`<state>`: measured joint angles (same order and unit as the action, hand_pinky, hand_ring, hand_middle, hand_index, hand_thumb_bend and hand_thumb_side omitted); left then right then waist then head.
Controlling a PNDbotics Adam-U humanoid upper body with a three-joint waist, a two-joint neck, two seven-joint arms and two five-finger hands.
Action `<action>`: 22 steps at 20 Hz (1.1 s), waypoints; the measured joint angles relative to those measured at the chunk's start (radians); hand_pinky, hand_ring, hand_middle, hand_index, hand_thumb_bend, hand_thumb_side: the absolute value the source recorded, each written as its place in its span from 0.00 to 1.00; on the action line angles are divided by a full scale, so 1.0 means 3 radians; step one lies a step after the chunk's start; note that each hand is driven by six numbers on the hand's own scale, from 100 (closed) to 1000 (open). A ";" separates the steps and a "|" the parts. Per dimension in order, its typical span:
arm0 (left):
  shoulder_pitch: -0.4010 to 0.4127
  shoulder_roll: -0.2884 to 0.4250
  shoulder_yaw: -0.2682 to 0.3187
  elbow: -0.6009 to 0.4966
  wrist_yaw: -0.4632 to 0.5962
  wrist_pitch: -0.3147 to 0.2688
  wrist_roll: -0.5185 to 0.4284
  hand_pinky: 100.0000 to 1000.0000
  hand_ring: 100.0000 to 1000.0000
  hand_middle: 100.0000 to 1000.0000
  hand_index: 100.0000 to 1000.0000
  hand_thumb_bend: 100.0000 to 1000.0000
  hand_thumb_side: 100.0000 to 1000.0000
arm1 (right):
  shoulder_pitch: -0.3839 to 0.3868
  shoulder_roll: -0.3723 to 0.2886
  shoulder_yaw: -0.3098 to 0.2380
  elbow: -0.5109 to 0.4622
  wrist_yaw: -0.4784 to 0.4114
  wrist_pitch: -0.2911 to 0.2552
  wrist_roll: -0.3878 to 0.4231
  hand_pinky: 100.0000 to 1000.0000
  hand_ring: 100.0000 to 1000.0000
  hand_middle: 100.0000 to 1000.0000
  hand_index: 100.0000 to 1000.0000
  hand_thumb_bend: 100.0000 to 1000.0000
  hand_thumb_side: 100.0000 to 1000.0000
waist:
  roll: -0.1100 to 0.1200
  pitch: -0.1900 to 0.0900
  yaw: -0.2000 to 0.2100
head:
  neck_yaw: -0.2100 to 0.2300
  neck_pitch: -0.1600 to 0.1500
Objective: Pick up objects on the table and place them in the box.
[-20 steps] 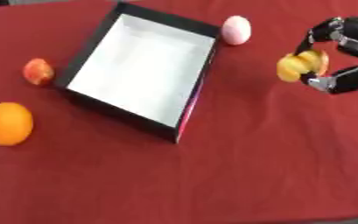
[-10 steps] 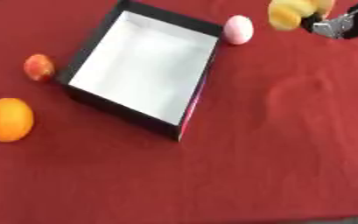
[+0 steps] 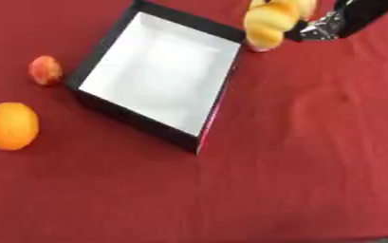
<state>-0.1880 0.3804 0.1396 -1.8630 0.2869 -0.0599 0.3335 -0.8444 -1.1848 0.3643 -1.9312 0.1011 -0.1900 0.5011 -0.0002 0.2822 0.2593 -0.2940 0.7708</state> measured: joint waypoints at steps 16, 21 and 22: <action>-0.0110 0.0184 0.0233 -0.0116 0.0055 -0.0152 0.0240 0.85 0.77 0.76 0.78 0.06 0.73 | -0.1064 0.1385 0.0464 0.1489 0.0492 -0.0349 0.0476 0.76 0.59 0.43 0.56 0.12 0.00 | -0.0013 0.0052 0.0316 | -0.0346 -0.0131; -0.0142 0.0202 0.0249 -0.0143 0.0055 -0.0167 0.0255 0.85 0.77 0.76 0.78 0.06 0.74 | -0.1067 0.1702 0.0488 0.1918 0.0787 -0.0537 0.0497 0.76 0.59 0.43 0.56 0.09 0.00 | -0.0052 0.0098 0.0413 | -0.0443 -0.0188; -0.0141 0.0202 0.0250 -0.0143 0.0055 -0.0167 0.0255 0.85 0.77 0.76 0.78 0.06 0.74 | -0.1038 0.1743 0.0496 0.1983 0.0843 -0.0578 0.0502 0.76 0.59 0.43 0.56 0.10 0.00 | -0.0057 0.0101 0.0425 | -0.0458 -0.0195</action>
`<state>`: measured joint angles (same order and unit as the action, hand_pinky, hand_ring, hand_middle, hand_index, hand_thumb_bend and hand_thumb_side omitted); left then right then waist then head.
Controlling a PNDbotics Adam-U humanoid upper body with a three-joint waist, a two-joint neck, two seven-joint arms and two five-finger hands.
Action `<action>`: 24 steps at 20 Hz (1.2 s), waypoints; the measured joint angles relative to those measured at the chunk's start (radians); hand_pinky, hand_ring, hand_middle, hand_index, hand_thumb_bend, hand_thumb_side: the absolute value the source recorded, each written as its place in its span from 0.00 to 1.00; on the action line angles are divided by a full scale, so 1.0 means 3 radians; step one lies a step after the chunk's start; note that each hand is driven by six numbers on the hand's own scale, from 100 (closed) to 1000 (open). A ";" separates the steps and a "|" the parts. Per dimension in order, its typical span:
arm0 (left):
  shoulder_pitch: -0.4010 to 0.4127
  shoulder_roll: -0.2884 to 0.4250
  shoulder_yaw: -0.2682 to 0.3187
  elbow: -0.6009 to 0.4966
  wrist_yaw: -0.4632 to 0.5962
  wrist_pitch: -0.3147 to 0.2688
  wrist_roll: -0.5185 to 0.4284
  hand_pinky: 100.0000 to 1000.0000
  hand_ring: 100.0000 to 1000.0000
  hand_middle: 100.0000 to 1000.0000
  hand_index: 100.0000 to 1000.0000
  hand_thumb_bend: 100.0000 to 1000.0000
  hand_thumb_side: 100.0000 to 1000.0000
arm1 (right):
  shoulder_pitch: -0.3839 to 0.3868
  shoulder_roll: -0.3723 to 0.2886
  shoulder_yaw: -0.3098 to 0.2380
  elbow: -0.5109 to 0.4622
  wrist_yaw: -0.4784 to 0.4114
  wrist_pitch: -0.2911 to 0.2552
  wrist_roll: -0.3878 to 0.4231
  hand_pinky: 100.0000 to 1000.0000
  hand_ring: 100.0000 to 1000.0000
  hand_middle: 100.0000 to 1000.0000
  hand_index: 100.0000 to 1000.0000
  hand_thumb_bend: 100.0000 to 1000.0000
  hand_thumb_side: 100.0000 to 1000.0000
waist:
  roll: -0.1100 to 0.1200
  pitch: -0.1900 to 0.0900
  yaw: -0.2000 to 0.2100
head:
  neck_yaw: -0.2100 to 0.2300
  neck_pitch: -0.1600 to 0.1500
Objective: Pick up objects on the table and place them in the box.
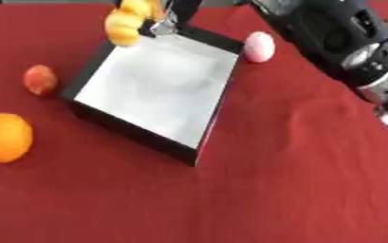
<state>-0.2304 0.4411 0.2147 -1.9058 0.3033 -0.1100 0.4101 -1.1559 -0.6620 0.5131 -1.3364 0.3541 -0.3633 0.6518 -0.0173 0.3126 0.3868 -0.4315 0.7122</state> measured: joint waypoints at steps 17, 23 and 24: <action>-0.0013 -0.0001 0.0002 -0.0002 -0.0011 0.0006 -0.0006 0.85 0.78 0.76 0.78 0.06 0.74 | 0.0159 0.0099 -0.0045 0.0372 0.0722 -0.0421 0.0095 0.93 0.86 0.79 0.88 0.36 0.32 | -0.0013 0.0043 -0.0018 | -0.0003 -0.0012; 0.0010 -0.0001 0.0002 -0.0001 -0.0016 0.0008 -0.0002 0.85 0.78 0.76 0.78 0.06 0.74 | 0.0140 -0.0107 -0.0148 0.0235 0.0552 -0.0377 0.0078 0.93 0.85 0.80 0.88 0.29 0.25 | -0.0013 0.0043 -0.0060 | 0.0029 -0.0001; 0.0013 -0.0001 0.0003 -0.0001 -0.0016 0.0007 0.0002 0.85 0.78 0.76 0.78 0.06 0.74 | 0.0136 -0.0161 -0.0172 0.0190 0.0476 -0.0351 0.0078 0.92 0.85 0.80 0.88 0.27 0.23 | -0.0013 0.0043 -0.0070 | 0.0037 0.0006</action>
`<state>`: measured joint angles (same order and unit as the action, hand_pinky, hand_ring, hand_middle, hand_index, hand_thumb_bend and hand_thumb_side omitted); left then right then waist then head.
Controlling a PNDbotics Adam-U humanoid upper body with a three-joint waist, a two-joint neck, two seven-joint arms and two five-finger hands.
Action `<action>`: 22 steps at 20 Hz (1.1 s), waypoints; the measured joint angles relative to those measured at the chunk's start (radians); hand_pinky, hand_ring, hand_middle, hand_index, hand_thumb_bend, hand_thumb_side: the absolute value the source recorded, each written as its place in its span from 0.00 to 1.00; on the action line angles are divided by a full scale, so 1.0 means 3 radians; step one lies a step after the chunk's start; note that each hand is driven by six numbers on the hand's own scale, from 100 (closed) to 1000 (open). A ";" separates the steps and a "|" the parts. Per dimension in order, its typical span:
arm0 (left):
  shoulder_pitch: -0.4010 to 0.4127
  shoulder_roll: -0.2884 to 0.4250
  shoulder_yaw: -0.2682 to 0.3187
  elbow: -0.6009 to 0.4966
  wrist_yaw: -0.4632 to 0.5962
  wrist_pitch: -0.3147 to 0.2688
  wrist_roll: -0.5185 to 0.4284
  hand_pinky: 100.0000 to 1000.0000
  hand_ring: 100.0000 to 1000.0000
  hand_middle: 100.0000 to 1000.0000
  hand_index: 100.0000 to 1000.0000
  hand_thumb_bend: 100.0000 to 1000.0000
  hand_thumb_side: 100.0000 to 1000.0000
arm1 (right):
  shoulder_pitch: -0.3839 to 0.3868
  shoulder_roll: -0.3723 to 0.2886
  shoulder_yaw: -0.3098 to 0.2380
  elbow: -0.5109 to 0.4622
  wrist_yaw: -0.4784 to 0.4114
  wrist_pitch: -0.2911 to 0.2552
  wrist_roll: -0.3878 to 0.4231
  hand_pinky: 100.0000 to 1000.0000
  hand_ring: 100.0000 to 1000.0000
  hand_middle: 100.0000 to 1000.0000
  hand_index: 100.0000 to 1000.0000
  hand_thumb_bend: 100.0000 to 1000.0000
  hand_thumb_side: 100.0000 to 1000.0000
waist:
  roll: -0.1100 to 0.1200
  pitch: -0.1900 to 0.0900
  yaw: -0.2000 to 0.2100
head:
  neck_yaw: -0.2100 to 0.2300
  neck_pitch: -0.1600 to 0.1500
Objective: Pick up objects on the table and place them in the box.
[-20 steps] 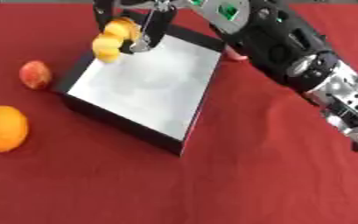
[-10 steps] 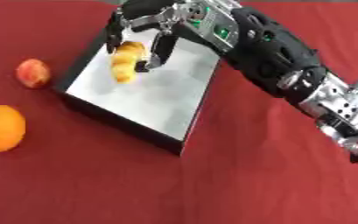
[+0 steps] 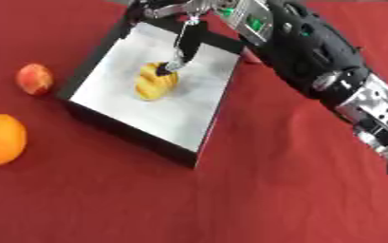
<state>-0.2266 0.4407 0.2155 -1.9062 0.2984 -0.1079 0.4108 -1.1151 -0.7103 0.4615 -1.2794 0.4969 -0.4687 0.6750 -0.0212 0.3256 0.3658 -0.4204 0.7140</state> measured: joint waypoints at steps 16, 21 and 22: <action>0.0050 0.0029 -0.0002 0.0001 -0.0034 0.0012 0.0026 0.86 0.78 0.76 0.78 0.05 0.75 | 0.0800 -0.1203 -0.0648 -0.0669 -0.0836 0.0483 -0.0237 0.91 0.86 0.81 0.88 0.23 0.19 | 0.0000 0.0000 -0.0108 | 0.0150 0.0038; 0.0050 0.0029 -0.0011 0.0003 -0.0034 0.0021 -0.0005 0.86 0.78 0.77 0.78 0.05 0.75 | 0.1159 -0.1396 -0.0750 -0.0669 -0.0767 0.0483 -0.0303 0.91 0.86 0.81 0.88 0.23 0.24 | 0.0000 0.0000 -0.0110 | 0.0163 0.0037; 0.0050 0.0029 -0.0011 0.0003 -0.0034 0.0019 -0.0009 0.86 0.78 0.77 0.78 0.05 0.75 | 0.1208 -0.1415 -0.0760 -0.0669 -0.0759 0.0482 -0.0304 0.91 0.86 0.81 0.88 0.23 0.24 | 0.0000 0.0000 -0.0110 | 0.0163 0.0037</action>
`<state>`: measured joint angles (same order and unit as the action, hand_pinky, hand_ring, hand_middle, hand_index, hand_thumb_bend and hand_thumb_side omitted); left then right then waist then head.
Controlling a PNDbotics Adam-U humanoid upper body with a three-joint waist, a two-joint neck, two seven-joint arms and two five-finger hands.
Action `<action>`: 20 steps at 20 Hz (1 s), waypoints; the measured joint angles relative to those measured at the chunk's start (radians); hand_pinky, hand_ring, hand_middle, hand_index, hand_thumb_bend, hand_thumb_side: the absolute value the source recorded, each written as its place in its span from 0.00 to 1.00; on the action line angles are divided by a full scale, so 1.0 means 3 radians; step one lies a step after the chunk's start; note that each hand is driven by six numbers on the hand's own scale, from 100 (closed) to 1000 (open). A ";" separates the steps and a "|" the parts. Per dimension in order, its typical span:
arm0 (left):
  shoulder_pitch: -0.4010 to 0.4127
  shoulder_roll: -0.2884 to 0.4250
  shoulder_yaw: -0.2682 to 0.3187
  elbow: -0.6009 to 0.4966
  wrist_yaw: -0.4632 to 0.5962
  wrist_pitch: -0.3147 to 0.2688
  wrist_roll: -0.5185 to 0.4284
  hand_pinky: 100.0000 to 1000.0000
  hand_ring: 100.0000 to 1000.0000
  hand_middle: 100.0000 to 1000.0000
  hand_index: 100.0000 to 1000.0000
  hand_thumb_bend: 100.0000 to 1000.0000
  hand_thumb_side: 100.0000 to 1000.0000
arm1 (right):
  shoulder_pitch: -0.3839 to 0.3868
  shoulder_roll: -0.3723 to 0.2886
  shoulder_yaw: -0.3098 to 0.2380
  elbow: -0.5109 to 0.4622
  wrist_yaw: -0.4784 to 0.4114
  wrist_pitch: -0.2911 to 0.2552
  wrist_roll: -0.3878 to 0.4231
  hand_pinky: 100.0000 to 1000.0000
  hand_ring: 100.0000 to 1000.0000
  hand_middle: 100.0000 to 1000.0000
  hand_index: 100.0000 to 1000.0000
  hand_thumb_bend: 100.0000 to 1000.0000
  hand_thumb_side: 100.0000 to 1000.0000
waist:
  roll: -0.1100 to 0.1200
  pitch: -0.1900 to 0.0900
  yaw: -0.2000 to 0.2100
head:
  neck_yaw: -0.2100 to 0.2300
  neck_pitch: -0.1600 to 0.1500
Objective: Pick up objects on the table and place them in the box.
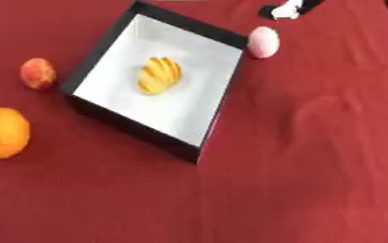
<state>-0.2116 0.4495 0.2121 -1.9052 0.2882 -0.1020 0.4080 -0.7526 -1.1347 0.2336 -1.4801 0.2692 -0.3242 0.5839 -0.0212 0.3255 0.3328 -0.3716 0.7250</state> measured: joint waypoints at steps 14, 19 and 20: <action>-0.0040 -0.0002 -0.0040 0.0000 0.0001 0.0006 -0.0055 0.86 0.78 0.77 0.78 0.05 0.76 | 0.0063 0.0080 -0.0060 0.0510 0.0306 -0.0007 -0.0077 0.92 0.85 0.80 0.89 0.21 0.26 | 0.0000 0.0068 0.0064 | -0.0030 -0.0099; -0.0057 -0.0006 -0.0041 -0.0001 0.0002 0.0010 -0.0061 0.86 0.78 0.77 0.78 0.05 0.76 | 0.0031 0.0164 -0.0060 0.0684 0.0393 -0.0034 -0.0096 0.92 0.85 0.80 0.89 0.21 0.28 | 0.0000 0.0121 0.0089 | -0.0034 -0.0119; -0.0058 -0.0007 -0.0041 -0.0001 0.0003 0.0010 -0.0061 0.86 0.79 0.77 0.78 0.05 0.77 | 0.0029 0.0176 -0.0061 0.0714 0.0407 -0.0036 -0.0097 0.92 0.85 0.80 0.89 0.20 0.29 | 0.0000 0.0130 0.0095 | -0.0034 -0.0128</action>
<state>-0.2290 0.4476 0.1999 -1.9054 0.2891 -0.0990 0.3896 -0.7437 -1.0821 0.2152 -1.2658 0.3914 -0.3351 0.5547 -0.0211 0.3645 0.3615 -0.3818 0.6867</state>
